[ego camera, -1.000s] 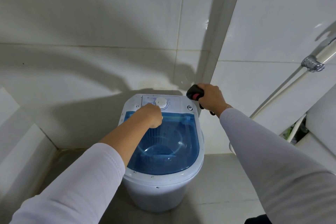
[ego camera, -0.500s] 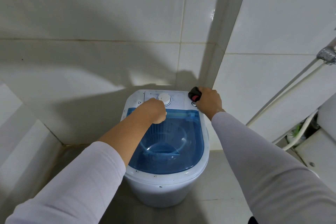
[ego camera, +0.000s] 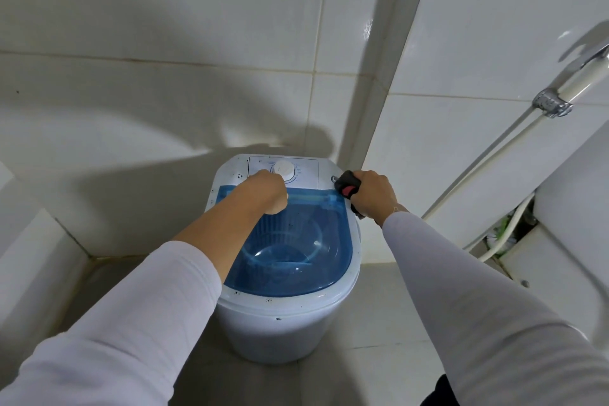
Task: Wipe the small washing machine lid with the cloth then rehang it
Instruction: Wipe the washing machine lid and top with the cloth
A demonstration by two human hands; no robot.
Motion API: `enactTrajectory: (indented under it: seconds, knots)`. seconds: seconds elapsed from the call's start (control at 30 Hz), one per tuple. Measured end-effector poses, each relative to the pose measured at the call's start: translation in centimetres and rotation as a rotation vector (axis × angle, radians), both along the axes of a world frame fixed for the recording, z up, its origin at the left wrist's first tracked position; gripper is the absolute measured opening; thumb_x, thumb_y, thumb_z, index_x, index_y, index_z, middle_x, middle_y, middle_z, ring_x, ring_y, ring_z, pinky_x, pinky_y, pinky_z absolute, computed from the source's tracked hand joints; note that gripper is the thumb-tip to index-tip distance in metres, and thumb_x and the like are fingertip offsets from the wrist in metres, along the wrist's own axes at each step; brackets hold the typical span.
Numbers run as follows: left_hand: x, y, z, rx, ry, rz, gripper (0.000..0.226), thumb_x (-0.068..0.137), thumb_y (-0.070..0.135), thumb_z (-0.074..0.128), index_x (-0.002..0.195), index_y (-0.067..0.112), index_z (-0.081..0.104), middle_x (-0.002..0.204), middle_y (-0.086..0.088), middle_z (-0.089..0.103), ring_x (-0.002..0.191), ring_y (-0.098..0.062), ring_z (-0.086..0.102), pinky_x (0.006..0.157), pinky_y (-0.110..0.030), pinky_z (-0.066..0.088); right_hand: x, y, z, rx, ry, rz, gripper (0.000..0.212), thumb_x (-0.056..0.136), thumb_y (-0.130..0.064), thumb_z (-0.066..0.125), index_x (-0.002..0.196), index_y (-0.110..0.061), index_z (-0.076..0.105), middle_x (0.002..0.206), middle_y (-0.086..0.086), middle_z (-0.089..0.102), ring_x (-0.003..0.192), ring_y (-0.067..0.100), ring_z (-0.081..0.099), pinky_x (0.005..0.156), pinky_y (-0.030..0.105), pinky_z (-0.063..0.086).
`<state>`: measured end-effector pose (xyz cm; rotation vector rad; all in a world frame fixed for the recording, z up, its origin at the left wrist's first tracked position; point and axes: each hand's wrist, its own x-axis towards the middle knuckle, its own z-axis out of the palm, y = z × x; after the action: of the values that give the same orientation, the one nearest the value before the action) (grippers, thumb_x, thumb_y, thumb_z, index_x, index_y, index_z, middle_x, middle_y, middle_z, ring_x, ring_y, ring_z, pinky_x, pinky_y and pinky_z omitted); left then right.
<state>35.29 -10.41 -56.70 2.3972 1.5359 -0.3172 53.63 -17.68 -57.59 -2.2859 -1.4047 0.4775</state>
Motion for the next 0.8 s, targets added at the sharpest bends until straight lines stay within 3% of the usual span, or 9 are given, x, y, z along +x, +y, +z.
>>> enactTrajectory:
  seconds: [0.07,0.13,0.27,0.43,0.57,0.7,0.8]
  knots:
    - [-0.2,0.1,-0.4,-0.002,-0.027,-0.005,0.035,0.098,0.019,0.04,0.065,0.01,0.042,0.072,-0.002,0.043,0.071,-0.015,0.045,0.074,-0.026,0.038,0.3,-0.1,0.1,-0.021,-0.038,0.053,0.038,0.081,-0.005,0.046,0.111,-0.019,0.064,0.101,0.015,0.069,0.082,0.033,0.065,0.075,0.04,0.059]
    - [-0.4,0.2,-0.6,0.014,-0.04,-0.013,0.034,0.098,0.018,0.04,0.064,0.011,0.041,0.069,-0.001,0.041,0.065,-0.013,0.042,0.074,-0.026,0.038,0.4,-0.4,0.2,-0.04,-0.052,0.087,0.04,0.081,-0.004,0.044,0.111,-0.02,0.065,0.1,0.015,0.069,0.074,0.031,0.062,0.074,0.039,0.059]
    - [-0.6,-0.2,-0.7,0.01,-0.086,0.017,0.019,0.098,0.019,0.037,0.088,0.008,0.049,0.07,0.0,0.042,0.067,-0.013,0.042,0.076,-0.027,0.039,0.6,-1.5,0.3,-0.07,-0.068,0.114,0.042,0.084,0.0,0.041,0.117,-0.016,0.062,0.105,0.017,0.066,0.084,0.033,0.061,0.083,0.044,0.056]
    - [-0.9,-0.6,-0.4,0.004,-0.085,0.018,0.033,0.099,0.018,0.033,0.111,-0.001,0.057,0.085,-0.007,0.049,0.084,-0.02,0.045,0.086,-0.032,0.043,0.4,-3.6,-0.4,-0.086,-0.052,0.136,0.039,0.085,-0.002,0.044,0.116,-0.017,0.063,0.108,0.015,0.068,0.083,0.03,0.06,0.084,0.044,0.056]
    - [-1.2,-1.4,-0.2,-0.03,-0.107,0.057,0.036,0.098,0.015,0.028,0.115,-0.002,0.056,0.118,-0.014,0.059,0.091,-0.022,0.047,0.089,-0.031,0.041,-0.2,-5.8,-0.7,-0.074,-0.02,0.139,0.039,0.087,-0.001,0.045,0.116,-0.019,0.064,0.105,0.014,0.068,0.076,0.028,0.058,0.081,0.041,0.058]
    - [-1.8,-2.3,-0.3,-0.024,-0.092,0.007,0.041,0.101,0.026,0.029,0.126,0.0,0.049,0.128,-0.017,0.053,0.116,-0.03,0.05,0.097,-0.037,0.04,-0.7,-8.0,-0.4,-0.119,-0.016,0.169,0.038,0.088,-0.001,0.046,0.117,-0.017,0.063,0.109,0.014,0.068,0.085,0.028,0.061,0.086,0.043,0.056]
    - [-2.4,-3.5,-0.7,-0.007,-0.058,-0.031,0.059,0.1,0.041,0.031,0.15,0.011,0.021,0.157,-0.013,0.022,0.145,-0.029,0.021,0.114,-0.047,0.026,-0.4,-8.9,1.3,-0.16,-0.012,0.198,0.039,0.086,0.002,0.044,0.112,-0.018,0.066,0.1,0.007,0.068,0.09,0.027,0.063,0.081,0.036,0.057]
